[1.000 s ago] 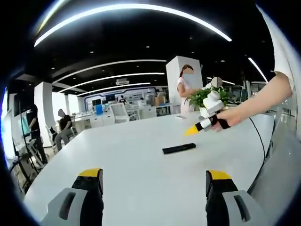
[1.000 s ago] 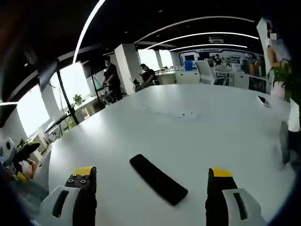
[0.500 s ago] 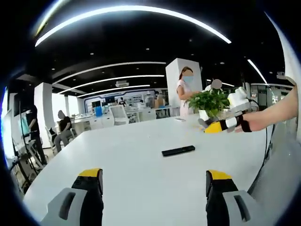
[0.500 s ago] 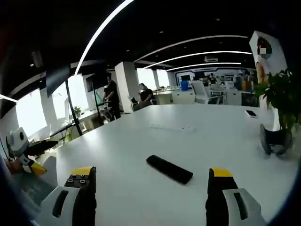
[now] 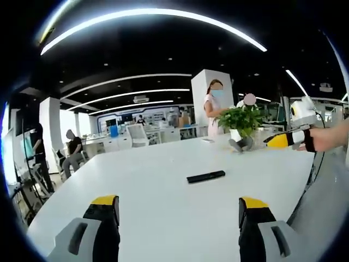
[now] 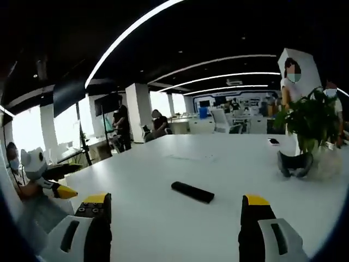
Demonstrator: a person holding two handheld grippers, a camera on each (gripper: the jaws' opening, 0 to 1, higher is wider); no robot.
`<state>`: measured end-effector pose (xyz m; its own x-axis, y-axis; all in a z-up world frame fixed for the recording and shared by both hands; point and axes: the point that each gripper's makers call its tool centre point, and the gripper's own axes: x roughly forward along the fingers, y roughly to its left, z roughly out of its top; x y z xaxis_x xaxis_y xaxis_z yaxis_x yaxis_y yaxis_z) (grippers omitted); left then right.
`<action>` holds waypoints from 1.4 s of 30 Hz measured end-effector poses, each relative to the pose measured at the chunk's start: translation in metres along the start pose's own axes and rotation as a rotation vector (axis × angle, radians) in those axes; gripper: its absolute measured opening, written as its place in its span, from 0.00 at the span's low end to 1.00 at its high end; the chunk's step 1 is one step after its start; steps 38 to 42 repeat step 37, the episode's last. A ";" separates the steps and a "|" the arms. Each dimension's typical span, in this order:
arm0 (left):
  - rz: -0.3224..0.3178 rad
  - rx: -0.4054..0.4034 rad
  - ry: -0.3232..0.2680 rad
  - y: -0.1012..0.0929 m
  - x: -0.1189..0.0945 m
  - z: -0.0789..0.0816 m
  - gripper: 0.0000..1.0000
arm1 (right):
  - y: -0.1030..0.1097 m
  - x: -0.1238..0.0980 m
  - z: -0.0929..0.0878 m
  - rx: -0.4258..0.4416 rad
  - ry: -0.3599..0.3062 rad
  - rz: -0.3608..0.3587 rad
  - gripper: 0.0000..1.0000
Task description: Press the specified remote control buttons in sequence, fully releasing each button before pressing the next.
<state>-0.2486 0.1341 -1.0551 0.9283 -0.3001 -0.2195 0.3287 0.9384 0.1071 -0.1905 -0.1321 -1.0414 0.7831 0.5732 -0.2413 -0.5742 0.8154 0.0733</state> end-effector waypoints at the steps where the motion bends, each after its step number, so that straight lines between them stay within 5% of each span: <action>1: -0.001 0.000 0.002 0.000 0.000 0.000 0.93 | -0.002 -0.007 -0.003 -0.018 0.009 -0.011 0.99; 7: -0.009 -0.007 0.005 -0.002 0.000 -0.001 0.93 | -0.012 -0.028 -0.015 0.010 -0.009 -0.068 0.99; 14: -0.003 -0.014 -0.006 0.000 -0.001 0.001 0.93 | -0.024 -0.036 -0.010 0.016 -0.047 -0.134 0.99; 27: -0.008 -0.042 -0.006 0.000 -0.001 0.002 0.91 | -0.001 -0.028 -0.020 -0.017 0.023 -0.056 0.95; 32: 0.018 -0.059 -0.046 0.007 -0.004 0.009 0.92 | 0.015 -0.020 -0.032 -0.089 0.103 -0.004 0.96; 42: -0.011 -0.043 -0.032 0.000 -0.002 0.007 0.92 | 0.016 -0.022 -0.029 -0.141 0.099 -0.020 0.95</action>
